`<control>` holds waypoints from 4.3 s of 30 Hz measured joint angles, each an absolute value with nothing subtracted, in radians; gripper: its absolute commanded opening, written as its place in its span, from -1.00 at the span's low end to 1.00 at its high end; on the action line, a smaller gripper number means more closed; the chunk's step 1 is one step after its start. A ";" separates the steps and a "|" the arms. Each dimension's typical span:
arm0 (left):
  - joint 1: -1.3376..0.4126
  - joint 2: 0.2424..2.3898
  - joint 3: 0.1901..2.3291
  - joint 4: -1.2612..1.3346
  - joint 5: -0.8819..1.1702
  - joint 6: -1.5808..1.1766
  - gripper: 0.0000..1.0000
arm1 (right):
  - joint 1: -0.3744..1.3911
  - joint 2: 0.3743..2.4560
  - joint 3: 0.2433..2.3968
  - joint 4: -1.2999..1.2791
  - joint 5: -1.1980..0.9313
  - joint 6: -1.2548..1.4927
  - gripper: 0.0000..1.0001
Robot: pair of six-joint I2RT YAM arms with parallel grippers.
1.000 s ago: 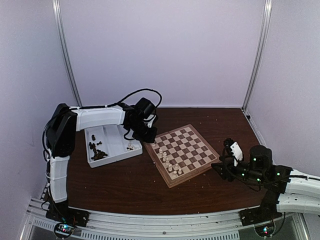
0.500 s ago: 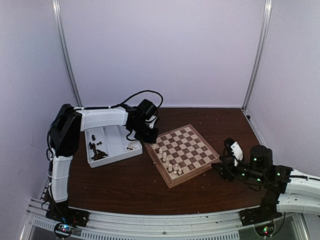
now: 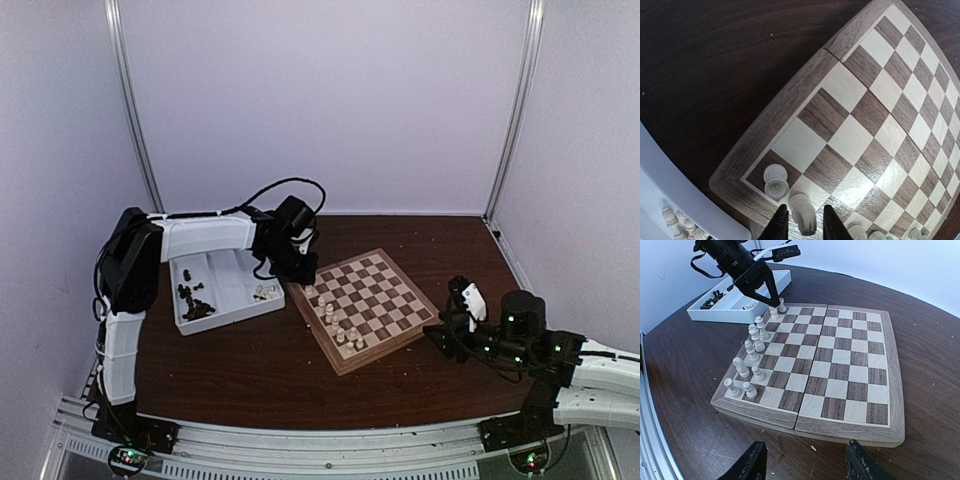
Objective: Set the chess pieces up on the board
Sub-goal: Place the chess piece on the chessboard, then pick up the chess piece from the storage box.
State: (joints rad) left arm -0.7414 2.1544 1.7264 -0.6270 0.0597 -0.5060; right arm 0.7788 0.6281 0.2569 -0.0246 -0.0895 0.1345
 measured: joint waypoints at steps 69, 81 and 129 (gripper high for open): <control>-0.554 1.855 1.486 -0.744 0.048 -0.179 -0.62 | 0.779 0.598 0.252 -0.025 -0.089 0.134 0.11; -0.552 2.015 1.578 -0.776 0.025 -0.025 -0.49 | 0.779 0.603 0.252 -0.025 -0.089 0.134 0.12; -0.551 2.001 1.627 -0.747 -0.013 -0.117 -0.74 | 0.779 0.638 0.259 -0.029 -0.093 0.135 0.14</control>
State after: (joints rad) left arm -0.5514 2.0010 1.6272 -0.7471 -0.0132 -0.1173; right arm 0.7788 0.6384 0.2588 -0.0292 -0.0929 0.1349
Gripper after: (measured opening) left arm 0.136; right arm 0.570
